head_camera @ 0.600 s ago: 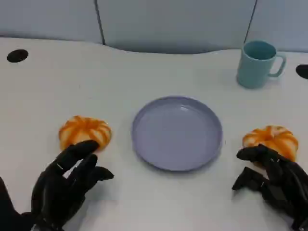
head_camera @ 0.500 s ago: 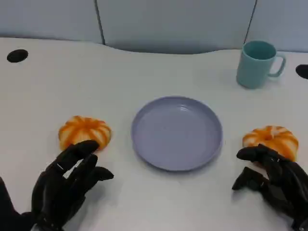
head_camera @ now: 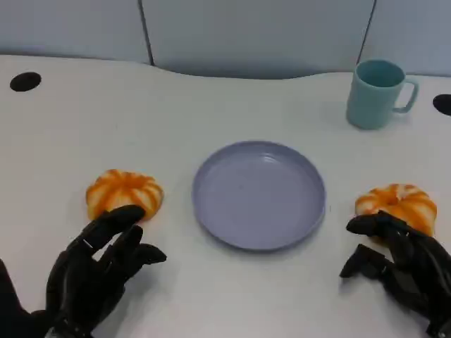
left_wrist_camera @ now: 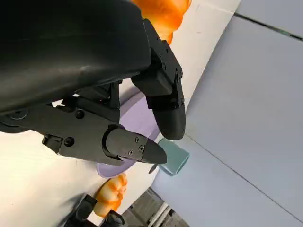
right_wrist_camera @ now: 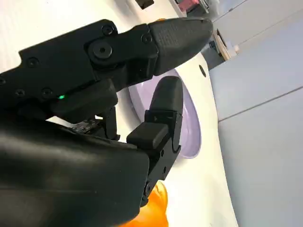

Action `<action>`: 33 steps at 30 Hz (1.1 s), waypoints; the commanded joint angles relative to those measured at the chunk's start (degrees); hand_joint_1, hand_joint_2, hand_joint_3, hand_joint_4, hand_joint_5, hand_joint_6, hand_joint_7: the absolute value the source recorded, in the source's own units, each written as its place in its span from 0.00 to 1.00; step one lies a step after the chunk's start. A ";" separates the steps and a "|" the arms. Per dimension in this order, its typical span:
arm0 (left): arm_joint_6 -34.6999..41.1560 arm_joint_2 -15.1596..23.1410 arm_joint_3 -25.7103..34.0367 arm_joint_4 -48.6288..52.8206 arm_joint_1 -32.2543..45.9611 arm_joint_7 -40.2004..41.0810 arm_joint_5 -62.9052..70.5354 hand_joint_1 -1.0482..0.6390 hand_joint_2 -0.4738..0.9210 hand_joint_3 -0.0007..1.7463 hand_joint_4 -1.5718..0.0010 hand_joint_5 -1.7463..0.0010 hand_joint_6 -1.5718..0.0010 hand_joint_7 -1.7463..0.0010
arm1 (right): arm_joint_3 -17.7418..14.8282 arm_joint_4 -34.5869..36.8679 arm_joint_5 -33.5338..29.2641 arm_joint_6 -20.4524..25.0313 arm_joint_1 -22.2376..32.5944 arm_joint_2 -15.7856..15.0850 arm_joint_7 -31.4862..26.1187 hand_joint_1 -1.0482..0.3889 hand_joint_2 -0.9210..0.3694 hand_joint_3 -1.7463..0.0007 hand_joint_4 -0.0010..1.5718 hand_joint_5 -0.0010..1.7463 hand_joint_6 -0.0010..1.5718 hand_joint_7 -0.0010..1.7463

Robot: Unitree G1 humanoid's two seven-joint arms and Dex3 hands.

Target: Grasp the bread from the table and place it into the plate.

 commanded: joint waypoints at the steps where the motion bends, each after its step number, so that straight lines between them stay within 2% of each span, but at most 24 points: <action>1: -0.72 0.52 0.20 0.23 -0.04 -0.51 0.22 0.43 1.00 0.01 0.62 0.14 0.57 0.47 | -0.08 0.40 -0.47 0.84 0.70 -0.66 -0.54 0.42 0.00 0.89 0.41 0.83 0.42 0.56; 8: -0.46 0.19 0.30 -0.23 0.15 -0.34 -0.13 0.42 1.00 0.04 0.63 0.13 0.58 0.47 | 0.19 0.14 -0.92 0.25 0.86 -0.60 -0.97 0.41 0.00 0.88 0.40 0.83 0.43 0.57; 33: -0.21 0.41 0.57 0.49 -0.29 -0.46 -0.25 0.43 0.99 0.03 0.61 0.15 0.58 0.46 | 0.15 0.50 -0.79 0.06 0.69 -0.57 -0.62 0.41 0.00 0.89 0.39 0.84 0.42 0.57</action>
